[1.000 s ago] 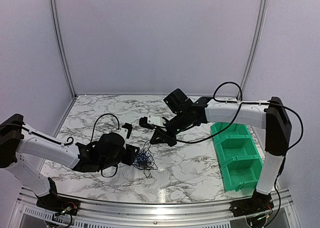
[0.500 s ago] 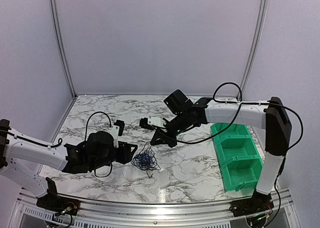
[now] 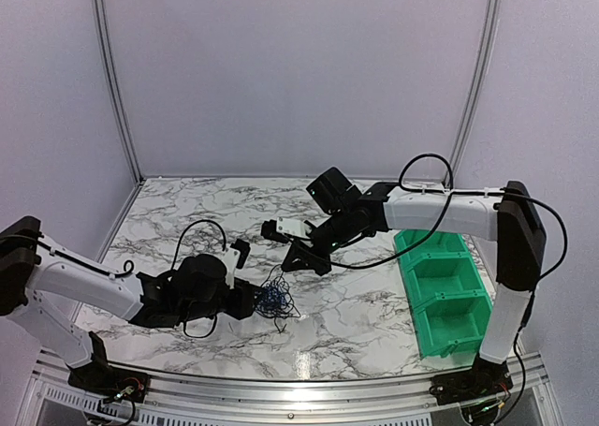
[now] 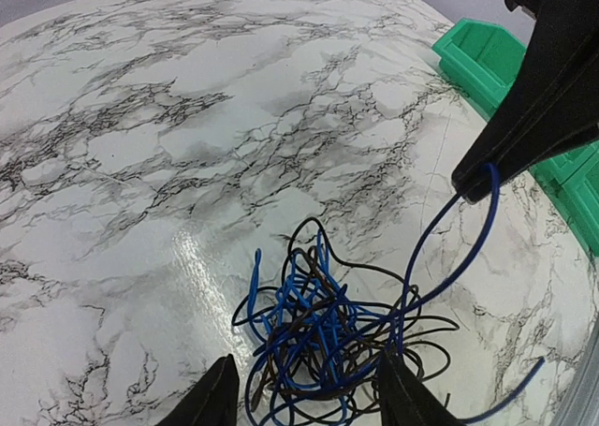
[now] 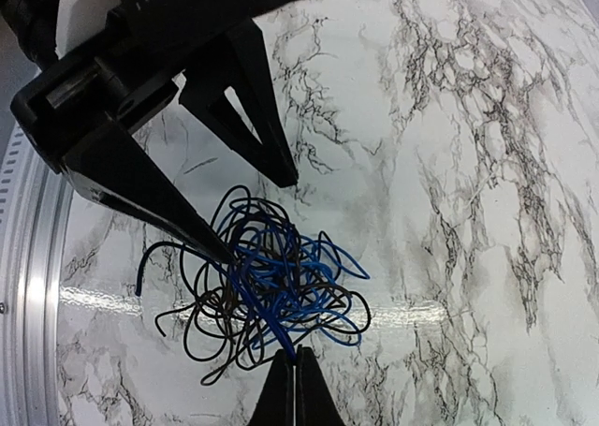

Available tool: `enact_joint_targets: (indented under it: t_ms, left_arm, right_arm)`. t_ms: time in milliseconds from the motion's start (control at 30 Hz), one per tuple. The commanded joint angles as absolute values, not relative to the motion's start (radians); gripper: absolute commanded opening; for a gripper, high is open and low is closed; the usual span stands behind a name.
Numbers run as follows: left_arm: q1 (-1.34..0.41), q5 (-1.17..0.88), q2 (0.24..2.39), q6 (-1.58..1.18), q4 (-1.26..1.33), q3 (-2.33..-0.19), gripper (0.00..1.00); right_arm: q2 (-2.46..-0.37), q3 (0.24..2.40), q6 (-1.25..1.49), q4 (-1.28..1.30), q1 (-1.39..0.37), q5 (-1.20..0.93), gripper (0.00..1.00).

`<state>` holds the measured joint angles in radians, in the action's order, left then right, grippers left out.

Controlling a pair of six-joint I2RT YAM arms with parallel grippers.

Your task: Untangle the cables

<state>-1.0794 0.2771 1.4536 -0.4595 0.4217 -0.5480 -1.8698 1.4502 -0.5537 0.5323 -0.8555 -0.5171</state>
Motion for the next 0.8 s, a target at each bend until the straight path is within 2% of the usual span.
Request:
enact_joint_targets:
  t_ms: [0, 67, 200, 267, 633, 767]
  left_arm:
    - [-1.083, 0.3, 1.52, -0.45, 0.487, -0.601, 0.52]
    - [-1.083, 0.313, 1.572, -0.459, 0.509, -0.623, 0.48]
    - [-1.088, 0.396, 1.633, -0.501, 0.665, -0.588, 0.2]
    - [-1.088, 0.438, 1.657, -0.517, 0.739, -0.568, 0.14]
    - [-1.088, 0.435, 1.794, -0.515, 0.743, -0.609, 0.11]
    - [-1.088, 0.451, 1.803, -0.512, 0.746, -0.598, 0.11]
  right_arm:
    - [-1.875, 1.482, -0.55, 0.536, -0.862, -0.544, 0.0]
    - [-1.873, 1.496, -0.562, 0.559, -0.862, -0.572, 0.0]
    - [-1.815, 1.541, -0.583, 0.602, -0.862, -0.626, 0.0]
    - [-1.78, 1.568, -0.588, 0.617, -0.861, -0.649, 0.0]
    - [-1.691, 1.831, -0.626, 0.789, -0.859, -0.839, 0.0]
    - [-1.617, 1.869, -0.63, 0.763, -0.834, -0.849, 0.0]
